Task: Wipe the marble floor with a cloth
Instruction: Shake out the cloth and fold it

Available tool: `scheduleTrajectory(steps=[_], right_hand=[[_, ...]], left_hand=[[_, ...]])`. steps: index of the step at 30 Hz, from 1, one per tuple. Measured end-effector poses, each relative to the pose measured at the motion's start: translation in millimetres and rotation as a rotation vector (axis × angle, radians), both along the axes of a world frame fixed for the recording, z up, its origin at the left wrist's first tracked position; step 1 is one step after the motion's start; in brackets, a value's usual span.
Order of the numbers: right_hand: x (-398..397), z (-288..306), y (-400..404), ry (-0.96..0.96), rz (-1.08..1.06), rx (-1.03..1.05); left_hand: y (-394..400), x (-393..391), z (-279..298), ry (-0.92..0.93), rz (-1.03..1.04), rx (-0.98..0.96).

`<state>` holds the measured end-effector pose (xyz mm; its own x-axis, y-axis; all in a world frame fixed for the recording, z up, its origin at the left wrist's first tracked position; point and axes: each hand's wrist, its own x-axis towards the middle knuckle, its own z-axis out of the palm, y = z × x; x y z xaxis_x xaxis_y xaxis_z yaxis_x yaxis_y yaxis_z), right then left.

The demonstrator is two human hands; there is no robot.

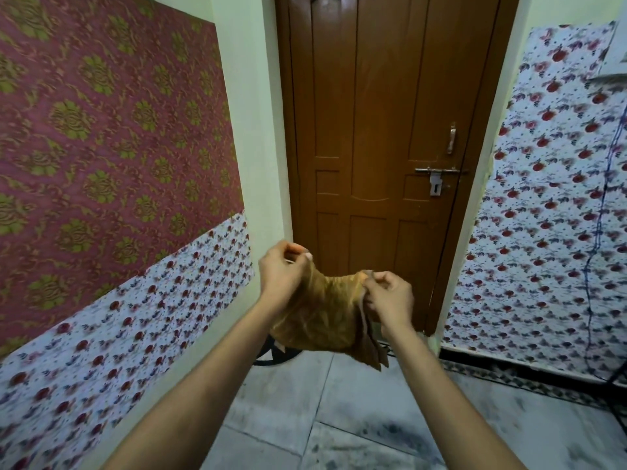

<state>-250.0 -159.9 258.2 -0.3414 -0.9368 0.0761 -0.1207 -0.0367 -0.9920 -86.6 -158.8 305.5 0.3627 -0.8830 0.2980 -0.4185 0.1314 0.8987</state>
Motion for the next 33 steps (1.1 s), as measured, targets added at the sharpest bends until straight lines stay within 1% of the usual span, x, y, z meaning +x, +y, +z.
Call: scheduleTrajectory(steps=[3,5,9,12,15,19,20,21,23,24,25,26,27,28,29,30,32,33], right_hand=[[22.2,0.6,16.8,-0.102,0.135,0.016],[27.7,2.4,23.2,-0.157,0.154,0.014],[23.2,6.9,30.5,-0.159,0.219,0.007],[19.2,8.4,34.0,-0.195,0.248,0.004],[15.8,13.7,36.2,-0.162,0.298,-0.011],[10.3,21.2,39.4,-0.293,0.469,0.023],[8.3,20.0,38.9,-0.297,0.483,0.015],[7.2,18.9,39.1,-0.267,0.454,-0.014],[2.4,16.5,36.3,-0.145,0.284,-0.101],[-1.1,14.1,33.4,-0.114,0.219,-0.12],[-4.0,11.3,28.6,-0.096,0.217,-0.094],[-6.3,9.6,25.2,-0.083,0.282,-0.023],[-7.4,8.7,22.8,-0.109,0.38,0.072],[-7.6,7.7,20.9,-0.183,0.49,0.157],[-8.1,4.7,18.7,-0.285,0.583,0.216],[-7.8,2.4,18.2,-0.391,0.652,0.232],[-2.3,-0.3,20.2,-0.585,0.684,0.232],[1.1,-2.5,20.8,-0.648,0.646,0.213]], left_hand=[[11.1,-19.6,-12.6,0.085,-0.124,0.028],[15.8,-25.6,-17.2,0.119,-0.184,0.035],[18.5,-23.2,-22.7,0.126,-0.24,0.066],[19.6,-22.4,-24.1,0.127,-0.306,0.107],[22.5,-23.9,-21.0,0.11,-0.339,0.094],[24.8,-23.3,-12.6,0.034,-0.28,0.052],[25.0,-22.7,-9.4,0.03,-0.265,0.044],[25.5,-21.3,-5.8,0.048,-0.261,0.039],[25.7,-17.3,4.4,0.149,-0.295,0.03],[26.3,-14.0,11.0,0.204,-0.335,0.03],[26.1,-10.3,17.9,0.239,-0.378,0.032],[25.9,-6.5,24.4,0.258,-0.42,0.033],[25.5,-2.9,30.1,0.273,-0.453,0.03],[25.2,0.4,34.7,0.29,-0.48,0.027],[25.2,2.6,38.1,0.313,-0.501,0.024],[25.3,4.3,40.3,0.337,-0.515,0.022],[27.4,5.8,42.0,0.364,-0.527,0.028],[28.4,6.7,41.3,0.366,-0.522,0.033]])
